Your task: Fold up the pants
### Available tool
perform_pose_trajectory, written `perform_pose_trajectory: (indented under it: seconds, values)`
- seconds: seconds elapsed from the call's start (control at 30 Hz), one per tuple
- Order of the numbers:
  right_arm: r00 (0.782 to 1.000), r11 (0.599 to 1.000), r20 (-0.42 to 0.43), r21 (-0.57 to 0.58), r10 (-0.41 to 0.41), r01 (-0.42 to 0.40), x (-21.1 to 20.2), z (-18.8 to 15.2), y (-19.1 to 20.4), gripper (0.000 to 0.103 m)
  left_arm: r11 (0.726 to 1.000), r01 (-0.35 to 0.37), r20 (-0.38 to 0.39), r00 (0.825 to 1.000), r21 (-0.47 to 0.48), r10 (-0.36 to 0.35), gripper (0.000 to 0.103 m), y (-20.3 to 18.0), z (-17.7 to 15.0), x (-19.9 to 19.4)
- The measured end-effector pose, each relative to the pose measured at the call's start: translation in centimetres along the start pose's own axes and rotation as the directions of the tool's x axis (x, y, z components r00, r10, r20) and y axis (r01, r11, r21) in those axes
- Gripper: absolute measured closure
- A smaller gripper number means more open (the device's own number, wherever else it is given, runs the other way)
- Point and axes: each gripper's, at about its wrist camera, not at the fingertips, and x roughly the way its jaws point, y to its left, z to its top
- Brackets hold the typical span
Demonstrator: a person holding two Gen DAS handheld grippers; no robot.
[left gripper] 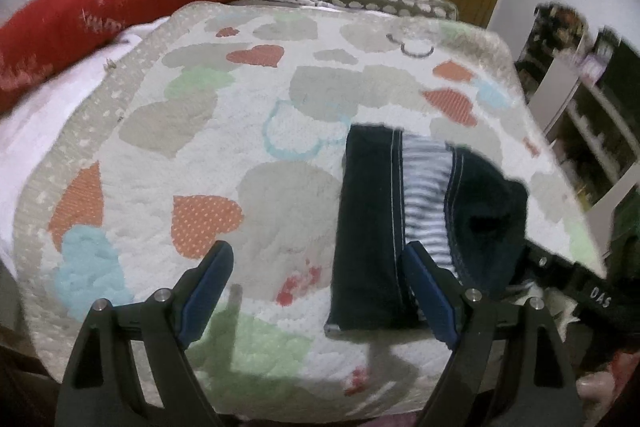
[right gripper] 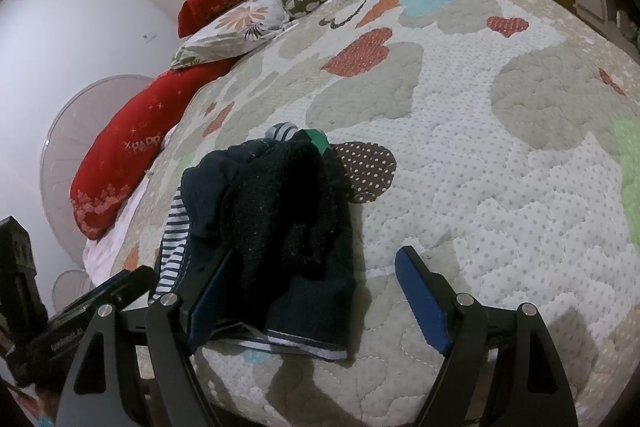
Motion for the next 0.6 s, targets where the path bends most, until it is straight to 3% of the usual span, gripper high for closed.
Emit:
perform_pose_trajectory:
  seconds: [0.13,0.27,0.33,0.47,0.53,0.6]
  values:
    - [0.998,0.999,-0.054,0.032,0.039,-0.038,0.1,1.8,-0.6,0.018,0.994,0.101,-0.020,0.995,-0.042,-0.102,0.017,1.2,2.0,0.9]
    - [0.992,0.996,-0.095,0.044,0.078,-0.074,1.2,3.1,-0.8,0.018,0.984,0.176,-0.073,0.981,-0.021,-0.177,0.017,1.1,3.6,3.5]
    - [0.989,0.994,-0.105,0.047,0.104,-0.100,1.8,3.7,-0.7,0.018,0.974,0.227,-0.123,0.966,-0.012,-0.227,0.017,0.7,4.0,5.1]
    - [0.973,0.984,-0.143,0.049,0.179,-0.174,3.9,4.7,-0.1,0.018,0.939,0.343,-0.240,0.909,-0.030,-0.340,0.015,-0.3,3.8,8.4]
    - [0.968,0.980,-0.154,0.062,0.197,-0.190,4.9,5.0,0.1,0.018,0.938,0.347,-0.232,0.911,-0.022,-0.342,0.014,-0.9,3.6,8.6]
    - [0.964,0.976,-0.156,0.073,0.214,-0.205,5.5,5.2,0.2,0.036,0.925,0.379,-0.231,0.901,0.004,-0.368,0.031,-1.6,3.6,8.2]
